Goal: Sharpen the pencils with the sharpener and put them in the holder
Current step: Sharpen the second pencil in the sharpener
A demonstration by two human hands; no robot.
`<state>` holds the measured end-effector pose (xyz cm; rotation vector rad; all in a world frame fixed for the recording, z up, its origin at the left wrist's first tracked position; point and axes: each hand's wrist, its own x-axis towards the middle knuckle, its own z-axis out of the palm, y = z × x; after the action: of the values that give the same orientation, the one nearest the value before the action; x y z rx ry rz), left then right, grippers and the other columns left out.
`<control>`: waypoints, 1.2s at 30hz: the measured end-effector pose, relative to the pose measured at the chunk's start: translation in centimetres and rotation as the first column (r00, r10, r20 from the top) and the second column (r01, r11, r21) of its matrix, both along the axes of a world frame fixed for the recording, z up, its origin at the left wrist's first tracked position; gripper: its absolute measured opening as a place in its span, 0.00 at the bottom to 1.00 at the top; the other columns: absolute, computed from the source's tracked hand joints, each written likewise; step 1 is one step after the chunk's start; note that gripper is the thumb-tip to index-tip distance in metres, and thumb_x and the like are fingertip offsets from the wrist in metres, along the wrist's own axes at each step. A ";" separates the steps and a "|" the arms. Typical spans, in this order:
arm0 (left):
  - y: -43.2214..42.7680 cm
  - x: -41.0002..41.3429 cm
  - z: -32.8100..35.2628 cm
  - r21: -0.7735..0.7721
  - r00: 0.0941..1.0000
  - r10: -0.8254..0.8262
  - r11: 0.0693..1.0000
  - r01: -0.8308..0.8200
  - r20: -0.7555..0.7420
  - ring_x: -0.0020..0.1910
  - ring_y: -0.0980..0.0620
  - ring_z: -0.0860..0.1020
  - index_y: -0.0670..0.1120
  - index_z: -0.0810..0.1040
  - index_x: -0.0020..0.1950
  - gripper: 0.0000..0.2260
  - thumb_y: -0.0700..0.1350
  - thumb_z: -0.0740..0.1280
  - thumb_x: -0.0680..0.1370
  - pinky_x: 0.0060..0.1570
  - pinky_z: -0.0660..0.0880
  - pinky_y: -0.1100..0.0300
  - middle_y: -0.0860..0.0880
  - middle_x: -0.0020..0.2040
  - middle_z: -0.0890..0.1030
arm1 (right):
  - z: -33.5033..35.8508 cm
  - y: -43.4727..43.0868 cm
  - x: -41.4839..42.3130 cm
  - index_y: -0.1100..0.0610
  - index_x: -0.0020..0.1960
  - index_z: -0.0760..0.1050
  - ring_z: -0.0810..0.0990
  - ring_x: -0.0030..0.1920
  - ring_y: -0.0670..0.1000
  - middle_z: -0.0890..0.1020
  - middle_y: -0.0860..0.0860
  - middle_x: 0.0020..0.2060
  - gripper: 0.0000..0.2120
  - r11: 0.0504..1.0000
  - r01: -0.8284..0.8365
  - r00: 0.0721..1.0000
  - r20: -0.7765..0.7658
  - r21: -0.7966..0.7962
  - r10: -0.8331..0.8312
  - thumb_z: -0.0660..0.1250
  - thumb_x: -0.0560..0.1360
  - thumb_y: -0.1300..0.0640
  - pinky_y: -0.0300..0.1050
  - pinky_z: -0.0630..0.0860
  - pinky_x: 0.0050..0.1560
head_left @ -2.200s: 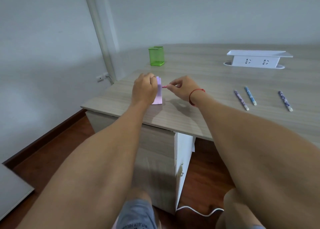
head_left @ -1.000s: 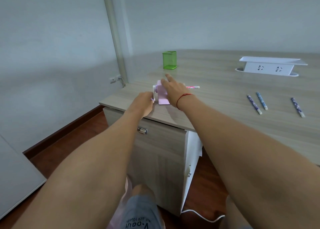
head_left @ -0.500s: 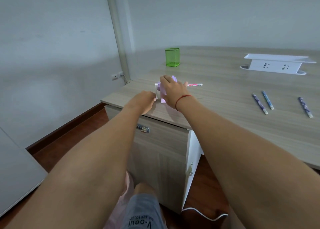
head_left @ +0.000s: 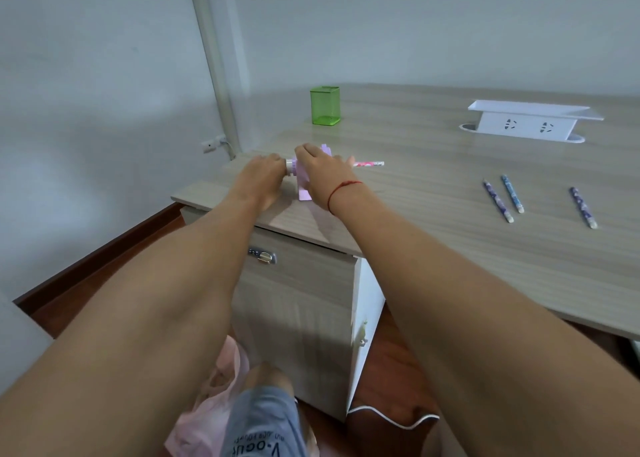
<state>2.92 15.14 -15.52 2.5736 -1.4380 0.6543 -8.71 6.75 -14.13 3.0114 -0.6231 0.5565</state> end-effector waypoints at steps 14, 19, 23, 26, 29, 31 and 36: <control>2.9 -3.1 2.9 -0.213 0.994 -0.078 0.975 0.060 -0.079 0.51 0.37 0.75 0.37 0.73 0.51 0.12 0.42 0.52 0.83 0.47 0.68 0.47 0.36 0.52 0.75 | 1.6 0.4 0.6 0.56 0.67 0.67 0.73 0.66 0.63 0.70 0.55 0.67 0.16 0.990 0.025 0.997 -0.071 0.140 -0.015 0.58 0.79 0.56 0.65 0.67 0.66; 3.4 -3.0 1.4 -0.217 0.989 -0.121 0.971 0.100 -0.085 0.50 0.37 0.75 0.37 0.74 0.52 0.09 0.36 0.55 0.80 0.46 0.69 0.47 0.36 0.50 0.76 | 1.4 0.5 0.9 0.57 0.65 0.69 0.73 0.66 0.63 0.71 0.56 0.67 0.16 0.986 0.025 0.999 -0.043 0.162 -0.019 0.59 0.79 0.56 0.66 0.66 0.66; 3.3 -2.6 2.2 -0.165 0.986 -0.112 0.982 0.091 -0.125 0.45 0.39 0.74 0.37 0.74 0.47 0.09 0.36 0.55 0.80 0.43 0.68 0.49 0.37 0.47 0.76 | 1.4 0.7 1.1 0.57 0.64 0.69 0.74 0.64 0.63 0.71 0.55 0.65 0.17 0.984 0.031 0.999 -0.041 0.174 -0.024 0.62 0.76 0.61 0.64 0.68 0.66; 3.1 -2.5 3.0 -0.127 0.982 -0.097 0.989 0.077 -0.163 0.41 0.40 0.73 0.40 0.72 0.41 0.11 0.38 0.55 0.81 0.38 0.65 0.53 0.40 0.41 0.73 | 1.4 0.8 1.0 0.57 0.64 0.68 0.74 0.63 0.64 0.71 0.55 0.65 0.20 0.987 0.038 0.998 -0.060 0.159 -0.029 0.63 0.73 0.65 0.65 0.68 0.65; 3.3 -2.7 3.8 -0.095 0.971 -0.076 0.994 0.056 -0.227 0.39 0.42 0.71 0.41 0.70 0.38 0.13 0.41 0.55 0.81 0.37 0.63 0.55 0.42 0.39 0.72 | 1.6 0.8 1.0 0.60 0.65 0.68 0.73 0.64 0.64 0.71 0.58 0.65 0.17 0.989 0.021 0.999 -0.051 0.149 -0.013 0.59 0.77 0.64 0.61 0.69 0.65; 3.4 -2.7 3.9 -0.057 0.963 -0.058 0.997 0.044 -0.264 0.40 0.42 0.72 0.40 0.73 0.40 0.13 0.42 0.55 0.81 0.39 0.64 0.55 0.39 0.41 0.74 | 1.7 0.7 0.9 0.61 0.66 0.68 0.72 0.64 0.64 0.70 0.58 0.66 0.17 0.992 0.017 0.999 -0.049 0.125 -0.011 0.58 0.78 0.63 0.57 0.69 0.64; 3.1 -3.0 0.7 -0.041 0.927 -0.035 0.999 0.021 -0.372 0.48 0.38 0.78 0.35 0.78 0.46 0.11 0.38 0.58 0.79 0.45 0.69 0.55 0.35 0.48 0.80 | 1.8 0.8 0.8 0.60 0.67 0.67 0.73 0.65 0.62 0.71 0.57 0.67 0.17 0.994 0.008 0.999 -0.039 0.109 -0.004 0.58 0.79 0.61 0.55 0.69 0.64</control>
<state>-0.06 18.24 -14.79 2.4690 -1.3175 0.1661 -7.89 7.55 -12.28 3.1120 -0.6814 0.4771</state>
